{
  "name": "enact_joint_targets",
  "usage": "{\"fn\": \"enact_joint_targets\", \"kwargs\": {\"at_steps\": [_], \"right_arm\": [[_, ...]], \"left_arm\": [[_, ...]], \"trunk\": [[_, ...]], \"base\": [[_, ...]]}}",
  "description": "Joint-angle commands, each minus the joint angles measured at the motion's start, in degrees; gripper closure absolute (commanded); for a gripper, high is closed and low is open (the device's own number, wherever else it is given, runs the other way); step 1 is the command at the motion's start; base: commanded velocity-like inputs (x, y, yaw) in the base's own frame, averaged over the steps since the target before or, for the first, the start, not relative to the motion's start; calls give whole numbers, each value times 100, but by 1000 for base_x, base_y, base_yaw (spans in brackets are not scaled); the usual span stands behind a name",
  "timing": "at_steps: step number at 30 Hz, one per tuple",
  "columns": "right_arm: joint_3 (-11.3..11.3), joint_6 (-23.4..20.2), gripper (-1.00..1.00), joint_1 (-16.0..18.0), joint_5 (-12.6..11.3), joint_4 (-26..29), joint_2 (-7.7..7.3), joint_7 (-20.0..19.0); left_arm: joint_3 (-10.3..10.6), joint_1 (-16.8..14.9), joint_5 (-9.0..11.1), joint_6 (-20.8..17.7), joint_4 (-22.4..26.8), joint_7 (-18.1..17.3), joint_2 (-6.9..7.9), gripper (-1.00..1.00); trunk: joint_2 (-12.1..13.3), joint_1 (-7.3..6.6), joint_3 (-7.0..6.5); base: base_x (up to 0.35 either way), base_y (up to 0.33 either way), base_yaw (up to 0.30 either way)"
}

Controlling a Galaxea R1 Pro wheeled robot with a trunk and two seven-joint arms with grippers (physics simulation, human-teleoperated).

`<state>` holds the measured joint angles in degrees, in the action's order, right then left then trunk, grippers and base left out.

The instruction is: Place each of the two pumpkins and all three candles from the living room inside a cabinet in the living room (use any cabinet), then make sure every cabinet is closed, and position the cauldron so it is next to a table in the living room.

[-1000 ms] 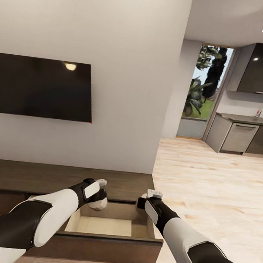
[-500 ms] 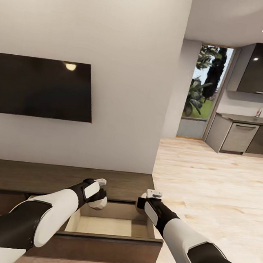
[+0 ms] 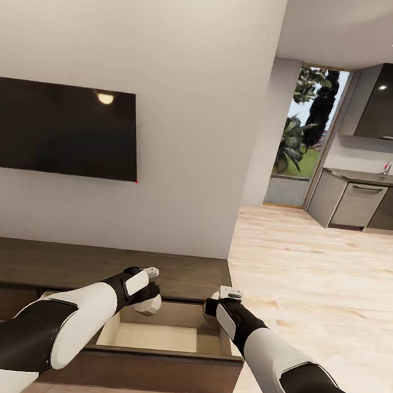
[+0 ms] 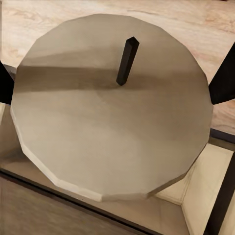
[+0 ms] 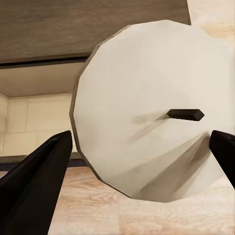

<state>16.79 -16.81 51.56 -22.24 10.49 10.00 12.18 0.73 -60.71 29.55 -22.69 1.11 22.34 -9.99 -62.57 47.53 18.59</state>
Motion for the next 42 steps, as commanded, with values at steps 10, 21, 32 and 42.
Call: {"fn": "enact_joint_targets", "kwargs": {"at_steps": [10,21,32,42], "right_arm": [[39,-11,100,3,-35,-114,0,39],[43,-4,100,3,-35,-126,0,30],[35,2,100,3,-35,-117,0,-799],[26,2,100,3,-35,-126,0,-853]], "left_arm": [[7,6,51,-6,12,22,-1,100],[6,15,51,96,12,22,-1,100],[11,50,43,230,12,44,-1,100],[7,53,42,230,12,42,-1,100]], "trunk": [[-408,221,187],[-849,462,385],[-1290,704,603],[-1691,923,803]], "base": [[0,0,0],[0,0,0],[0,0,77],[0,0,104]]}}
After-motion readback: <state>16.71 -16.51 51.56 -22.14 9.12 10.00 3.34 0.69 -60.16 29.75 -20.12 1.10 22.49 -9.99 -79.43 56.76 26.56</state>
